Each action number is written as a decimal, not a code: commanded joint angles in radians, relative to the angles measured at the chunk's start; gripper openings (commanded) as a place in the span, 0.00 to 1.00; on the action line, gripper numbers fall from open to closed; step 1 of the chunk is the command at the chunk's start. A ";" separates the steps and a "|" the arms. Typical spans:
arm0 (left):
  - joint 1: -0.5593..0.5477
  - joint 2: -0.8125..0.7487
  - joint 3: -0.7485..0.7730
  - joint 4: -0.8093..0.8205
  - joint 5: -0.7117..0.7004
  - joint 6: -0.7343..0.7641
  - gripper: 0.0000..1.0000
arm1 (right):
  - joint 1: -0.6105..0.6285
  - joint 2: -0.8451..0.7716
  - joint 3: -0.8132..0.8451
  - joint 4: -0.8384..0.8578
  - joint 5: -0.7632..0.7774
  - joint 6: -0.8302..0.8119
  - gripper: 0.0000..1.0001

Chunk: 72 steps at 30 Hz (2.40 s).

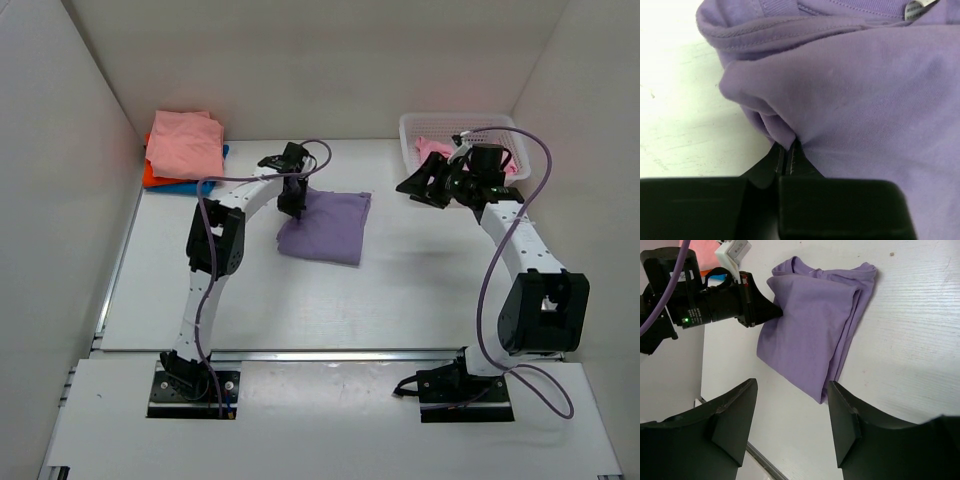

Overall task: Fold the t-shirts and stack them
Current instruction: Put the neatly folded tshirt into the corner of the board with the left arm

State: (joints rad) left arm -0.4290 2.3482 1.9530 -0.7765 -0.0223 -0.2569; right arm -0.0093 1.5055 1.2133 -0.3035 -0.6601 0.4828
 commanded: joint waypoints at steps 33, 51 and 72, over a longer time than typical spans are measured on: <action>0.590 0.052 0.552 0.399 -0.099 0.183 0.00 | 0.080 0.041 0.129 0.009 -0.019 0.030 0.52; 0.699 -0.018 0.398 0.232 -0.076 0.013 0.99 | 0.183 -0.045 0.086 -0.089 0.204 0.034 0.56; 0.282 -0.990 -0.796 0.307 -0.010 0.087 0.98 | 0.031 -0.341 -0.110 -0.318 0.318 -0.203 1.00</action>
State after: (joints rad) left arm -0.1177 1.4010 1.2049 -0.4858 -0.0250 -0.1799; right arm 0.0250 1.1923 1.0992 -0.6113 -0.3614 0.3405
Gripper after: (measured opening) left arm 0.986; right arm 0.992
